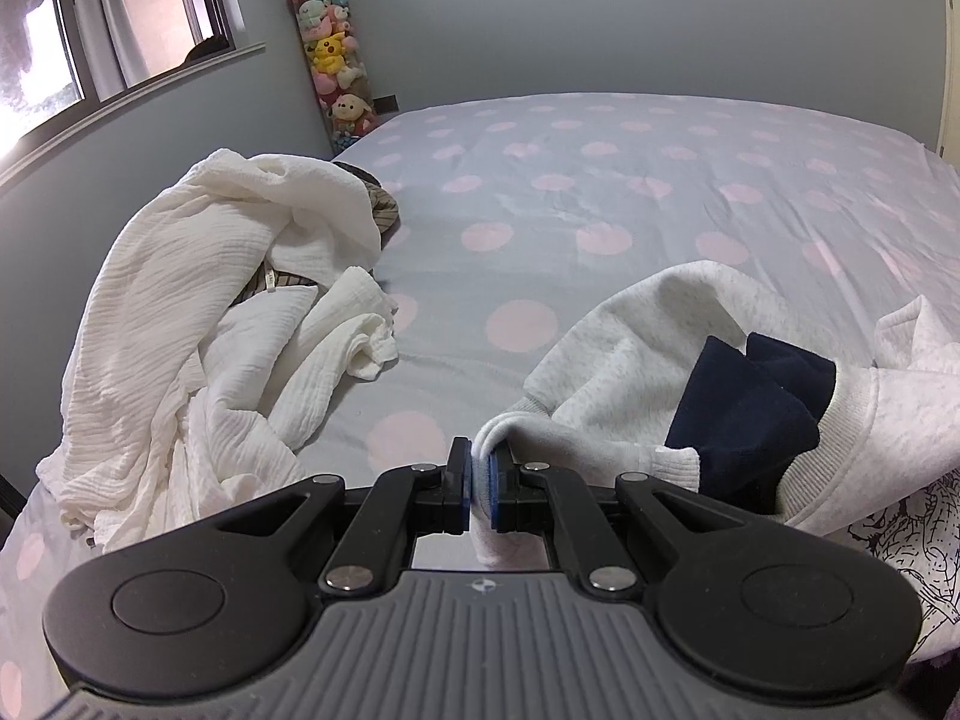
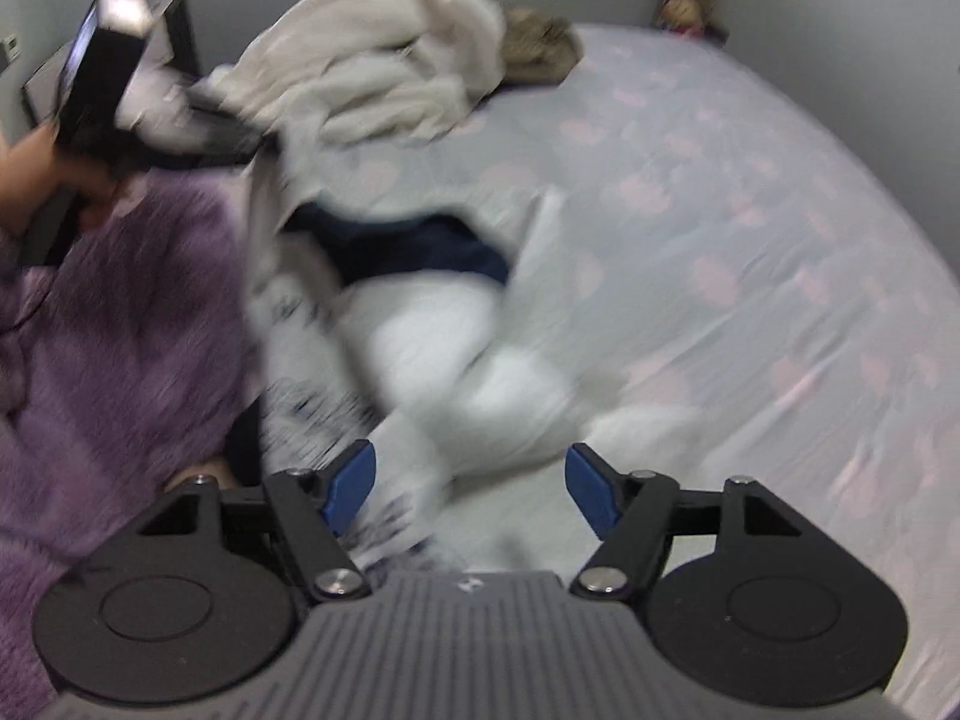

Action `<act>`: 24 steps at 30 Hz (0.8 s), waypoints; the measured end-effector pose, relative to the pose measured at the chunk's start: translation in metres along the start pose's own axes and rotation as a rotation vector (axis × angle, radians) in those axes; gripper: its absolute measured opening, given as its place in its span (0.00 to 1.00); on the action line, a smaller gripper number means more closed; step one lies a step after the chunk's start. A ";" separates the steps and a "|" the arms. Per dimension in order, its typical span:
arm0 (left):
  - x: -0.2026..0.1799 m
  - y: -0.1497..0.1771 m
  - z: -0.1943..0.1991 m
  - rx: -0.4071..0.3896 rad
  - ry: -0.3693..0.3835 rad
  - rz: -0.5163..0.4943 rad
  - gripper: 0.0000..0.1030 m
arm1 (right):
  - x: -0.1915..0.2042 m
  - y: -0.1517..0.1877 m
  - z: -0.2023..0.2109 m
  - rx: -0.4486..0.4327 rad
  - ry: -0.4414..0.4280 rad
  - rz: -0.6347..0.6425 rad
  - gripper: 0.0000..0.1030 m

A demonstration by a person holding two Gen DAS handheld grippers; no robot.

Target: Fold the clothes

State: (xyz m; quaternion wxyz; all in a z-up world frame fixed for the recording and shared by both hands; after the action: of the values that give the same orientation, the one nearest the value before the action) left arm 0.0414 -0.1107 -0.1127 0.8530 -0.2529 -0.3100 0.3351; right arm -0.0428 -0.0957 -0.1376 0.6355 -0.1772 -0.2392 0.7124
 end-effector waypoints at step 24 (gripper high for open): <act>-0.004 0.002 0.003 -0.030 -0.009 -0.005 0.04 | 0.003 0.012 -0.044 0.018 -0.172 -0.159 0.27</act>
State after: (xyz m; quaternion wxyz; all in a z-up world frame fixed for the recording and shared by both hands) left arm 0.0362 -0.1115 -0.1138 0.8486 -0.2634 -0.3193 0.3296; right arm -0.0286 -0.0887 -0.1800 0.6685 -0.0903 -0.2997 0.6746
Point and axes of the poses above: each gripper's, at about its wrist camera, not at the fingertips, and z roughly against the way its jaws point, x to its left, y to its underside, the point moved 6 cm from there along -z, roughly the way its jaws point, and after that the axes turned 15 degrees about -z, right-handed, at the moved point
